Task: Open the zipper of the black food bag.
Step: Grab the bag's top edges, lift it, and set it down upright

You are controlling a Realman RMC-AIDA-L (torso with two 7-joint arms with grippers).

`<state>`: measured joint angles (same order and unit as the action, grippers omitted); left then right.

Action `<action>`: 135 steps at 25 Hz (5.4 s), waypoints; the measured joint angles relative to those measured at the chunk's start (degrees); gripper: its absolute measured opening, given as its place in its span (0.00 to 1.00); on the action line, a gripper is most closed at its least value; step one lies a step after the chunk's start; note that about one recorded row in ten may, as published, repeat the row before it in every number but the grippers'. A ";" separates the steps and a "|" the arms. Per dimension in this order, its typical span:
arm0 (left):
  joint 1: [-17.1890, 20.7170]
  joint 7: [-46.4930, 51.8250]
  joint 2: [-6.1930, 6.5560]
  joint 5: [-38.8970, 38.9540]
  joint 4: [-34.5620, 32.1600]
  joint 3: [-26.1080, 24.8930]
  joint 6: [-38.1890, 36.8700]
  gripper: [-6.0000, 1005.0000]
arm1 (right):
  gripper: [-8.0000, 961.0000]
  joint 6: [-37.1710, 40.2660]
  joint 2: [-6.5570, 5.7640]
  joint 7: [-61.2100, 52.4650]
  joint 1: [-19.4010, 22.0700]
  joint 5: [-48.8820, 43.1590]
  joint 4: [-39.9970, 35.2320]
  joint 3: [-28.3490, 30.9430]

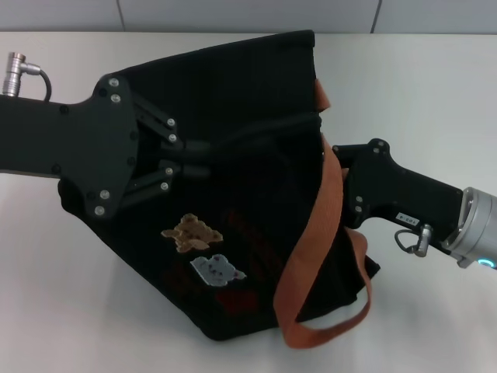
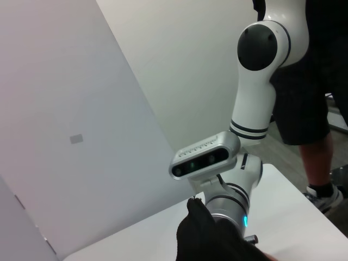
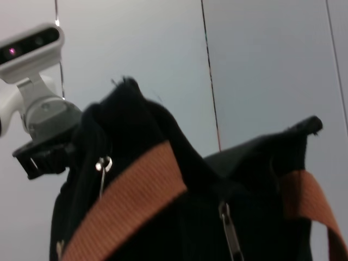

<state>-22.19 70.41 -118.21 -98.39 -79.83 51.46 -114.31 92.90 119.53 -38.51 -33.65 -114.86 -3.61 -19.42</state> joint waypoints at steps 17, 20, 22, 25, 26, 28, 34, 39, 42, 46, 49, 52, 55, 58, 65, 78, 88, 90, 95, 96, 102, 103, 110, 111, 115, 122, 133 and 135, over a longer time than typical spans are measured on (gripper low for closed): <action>0.18 -0.71 -0.15 -0.14 0.51 -0.20 0.20 0.09 | 0.21 6.24 0.02 0.25 0.27 0.14 -0.09 0.58; 0.31 -0.74 -0.16 -0.18 0.53 -0.17 0.21 0.09 | 0.27 6.06 0.04 0.25 -0.20 0.15 -0.09 0.57; 0.68 -1.20 -0.23 -0.19 0.55 0.03 0.18 0.09 | 0.31 5.84 0.04 0.11 -1.01 0.17 -0.07 0.40; 0.86 -1.31 -0.27 -0.12 0.56 0.24 0.17 0.09 | 0.35 5.58 0.04 -0.10 -1.52 0.15 0.02 0.20; 0.88 -1.32 -0.27 -0.05 0.56 0.30 0.16 0.09 | 0.35 5.37 0.04 -0.18 -1.84 0.07 0.15 0.10; 0.93 -1.32 -0.27 0.02 0.56 0.38 0.14 0.09 | 0.35 4.93 0.08 -0.24 -2.35 -0.15 0.43 -0.12; 0.90 -1.33 -0.19 0.04 0.56 0.40 0.16 0.09 | 0.35 3.43 0.10 -1.99 -3.87 -0.42 1.19 -1.92; 0.52 -1.33 -0.17 0.04 0.55 0.51 0.23 0.09 | 0.34 3.40 0.10 -2.06 -4.06 -0.46 1.24 -2.82; 0.44 -1.33 -0.18 0.04 0.55 0.51 0.29 0.09 | 0.20 3.40 0.09 -2.91 -4.10 -0.50 0.97 -2.89; 0.36 -1.38 -0.22 0.04 0.55 0.57 0.41 0.09 | 0.12 3.41 0.02 -3.37 -4.12 -0.50 0.82 -2.91; 0.31 -1.74 -0.25 0.05 0.53 0.58 0.42 0.09 | 0.07 3.38 0.00 -3.72 -4.14 -0.38 0.75 -2.90; 0.30 -1.91 -0.26 0.07 0.53 0.59 0.42 0.09 | 0.06 3.33 0.00 -3.97 -4.12 -0.28 0.54 -2.77; 0.30 -1.95 -0.26 0.12 0.53 0.58 0.42 0.09 | 0.05 3.30 -0.03 -4.09 -3.69 -0.11 0.20 -2.45; 0.34 -1.95 -0.26 0.14 0.53 0.50 0.42 0.09 | 0.03 3.48 -0.14 -4.17 -3.32 -0.07 -0.03 -2.37; 0.29 -1.98 -0.26 0.14 0.55 0.49 0.40 0.09 | 0.01 3.70 -0.13 -4.91 -2.76 0.14 -1.50 -2.26; 0.24 -2.64 -0.35 1.67 1.27 -0.08 1.24 0.09 | 0.13 5.27 0.09 2.12 -0.05 0.58 -2.08 -1.07; 0.10 -2.23 -0.30 1.72 2.83 -0.23 1.77 0.09 | 0.33 3.27 0.24 27.73 2.42 2.47 5.41 0.38; -0.11 -2.23 -0.29 1.72 3.66 -0.22 1.88 0.09 | 0.35 2.28 0.24 31.64 2.35 2.48 7.17 1.29; -0.34 -2.18 -0.27 1.69 4.19 -0.22 1.95 0.09 | 0.37 -0.29 0.28 43.22 2.46 2.48 12.92 5.62; -0.34 -2.17 -0.27 1.62 4.20 -0.19 1.95 0.09 | 0.37 -0.51 0.29 44.89 2.51 2.47 13.66 6.25; -0.37 -2.23 -0.34 1.63 4.87 -0.11 1.94 0.09 | 0.37 -1.32 0.36 54.17 3.92 2.47 18.33 11.11; -0.43 -2.30 -0.34 1.65 5.23 -0.16 1.93 0.09 | 0.37 -1.58 0.36 55.22 4.32 2.47 19.00 12.02; -1.17 -2.60 -0.28 1.59 6.97 -0.54 2.06 0.09 | 0.37 -1.99 0.35 56.26 5.48 2.10 19.59 13.11; -1.27 -2.60 -0.27 1.56 7.05 -0.56 2.15 0.09 | 0.37 -2.00 0.35 56.27 5.50 2.03 19.53 12.97; -1.58 -2.62 -0.25 1.54 7.16 -0.57 2.65 0.09 | 0.37 -2.02 0.28 56.36 5.92 1.48 18.98 12.36; -1.93 -2.60 -0.26 1.11 7.75 -0.53 4.59 0.09 | 0.37 -0.46 -0.08 54.84 8.19 -4.03 17.39 11.93; -2.85 -2.69 -0.36 1.05 8.89 0.50 4.76 0.09 | 0.37 -0.53 -0.03 46.46 4.56 -4.79 15.77 12.56; -2.89 -2.71 -0.41 1.05 8.91 0.70 4.76 0.09 | 0.37 -1.22 0.01 45.65 3.74 -4.65 15.84 12.61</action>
<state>-25.07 67.70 -118.62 -97.35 -70.92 52.16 -109.54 91.68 119.54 7.14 -29.91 -119.52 12.23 -6.81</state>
